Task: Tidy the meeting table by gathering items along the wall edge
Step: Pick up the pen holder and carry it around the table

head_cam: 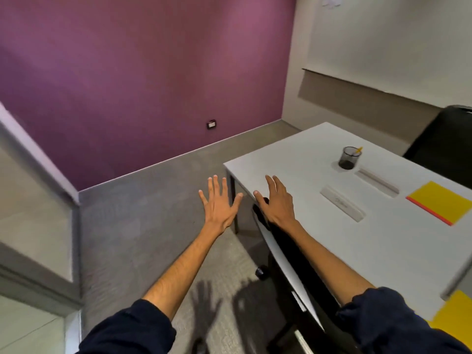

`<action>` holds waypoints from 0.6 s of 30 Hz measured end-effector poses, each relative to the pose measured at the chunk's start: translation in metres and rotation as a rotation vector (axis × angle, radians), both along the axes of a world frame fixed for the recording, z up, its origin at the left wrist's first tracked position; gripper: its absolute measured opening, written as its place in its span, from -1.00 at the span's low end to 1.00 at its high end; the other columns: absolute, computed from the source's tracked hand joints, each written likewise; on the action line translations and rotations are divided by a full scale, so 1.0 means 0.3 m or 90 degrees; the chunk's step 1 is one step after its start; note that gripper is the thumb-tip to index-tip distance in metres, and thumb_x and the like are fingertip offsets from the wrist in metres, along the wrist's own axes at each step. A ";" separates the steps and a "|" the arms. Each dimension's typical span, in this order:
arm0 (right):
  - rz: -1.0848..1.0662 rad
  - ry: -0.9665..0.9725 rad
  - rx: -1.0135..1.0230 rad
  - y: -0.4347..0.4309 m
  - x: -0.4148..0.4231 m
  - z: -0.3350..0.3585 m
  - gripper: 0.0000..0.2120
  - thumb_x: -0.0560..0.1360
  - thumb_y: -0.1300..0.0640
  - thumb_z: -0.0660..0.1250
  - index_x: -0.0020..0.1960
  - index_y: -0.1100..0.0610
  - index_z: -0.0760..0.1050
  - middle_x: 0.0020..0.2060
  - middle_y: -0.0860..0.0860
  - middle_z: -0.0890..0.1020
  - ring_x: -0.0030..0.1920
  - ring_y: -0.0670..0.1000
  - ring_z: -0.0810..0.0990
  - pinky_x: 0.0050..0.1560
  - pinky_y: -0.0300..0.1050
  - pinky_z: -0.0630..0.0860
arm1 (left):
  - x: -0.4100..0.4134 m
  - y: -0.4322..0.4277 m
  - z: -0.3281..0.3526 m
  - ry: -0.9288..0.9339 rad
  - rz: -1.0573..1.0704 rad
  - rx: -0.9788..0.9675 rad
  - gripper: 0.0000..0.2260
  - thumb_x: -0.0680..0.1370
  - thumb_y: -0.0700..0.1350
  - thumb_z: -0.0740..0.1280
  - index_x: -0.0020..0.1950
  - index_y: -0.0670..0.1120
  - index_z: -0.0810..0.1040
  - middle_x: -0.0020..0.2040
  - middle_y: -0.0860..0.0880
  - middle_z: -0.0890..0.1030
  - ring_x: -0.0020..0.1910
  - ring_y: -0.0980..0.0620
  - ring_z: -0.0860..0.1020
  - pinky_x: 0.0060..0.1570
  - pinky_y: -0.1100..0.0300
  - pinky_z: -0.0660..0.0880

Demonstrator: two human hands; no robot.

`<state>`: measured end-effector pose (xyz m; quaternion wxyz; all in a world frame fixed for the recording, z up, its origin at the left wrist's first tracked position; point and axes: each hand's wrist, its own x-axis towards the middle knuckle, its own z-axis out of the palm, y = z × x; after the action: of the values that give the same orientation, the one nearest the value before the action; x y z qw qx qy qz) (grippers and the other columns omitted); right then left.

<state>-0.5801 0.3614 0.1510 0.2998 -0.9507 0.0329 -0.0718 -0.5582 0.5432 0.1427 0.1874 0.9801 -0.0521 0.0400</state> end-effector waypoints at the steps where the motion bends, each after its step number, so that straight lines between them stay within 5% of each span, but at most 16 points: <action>1: 0.014 0.002 -0.006 0.054 0.033 -0.004 -0.34 0.61 -0.27 0.05 0.60 0.01 0.03 0.60 0.03 0.08 0.59 0.08 0.08 0.53 0.23 0.14 | 0.020 0.056 -0.004 0.001 0.013 0.001 -0.31 0.62 0.29 -0.05 0.62 -0.07 -0.08 0.62 -0.14 -0.17 0.60 -0.10 -0.25 0.52 -0.31 -0.19; 7: 0.082 -0.022 -0.028 0.398 0.244 -0.009 -0.35 0.61 -0.25 0.08 0.57 0.07 0.14 0.56 0.08 0.19 0.56 0.10 0.18 0.50 0.19 0.23 | 0.179 0.422 -0.031 0.001 0.083 0.006 -0.33 0.63 0.27 -0.05 0.62 -0.07 -0.09 0.62 -0.13 -0.14 0.60 -0.09 -0.24 0.53 -0.26 -0.22; 18: 0.144 -0.009 -0.033 0.906 0.610 -0.102 -0.35 0.62 -0.24 0.05 0.59 0.09 0.11 0.58 0.05 0.15 0.61 0.03 0.02 0.59 0.12 0.03 | 0.473 0.949 -0.037 0.003 0.146 0.023 -0.34 0.64 0.25 -0.05 0.62 -0.09 -0.10 0.62 -0.13 -0.16 0.60 -0.05 -0.26 0.54 -0.24 -0.24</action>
<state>-0.3970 0.6332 0.1203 0.2815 -0.9553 -0.0783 -0.0454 -0.4163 0.8278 0.1316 0.1641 0.9829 0.0596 0.0582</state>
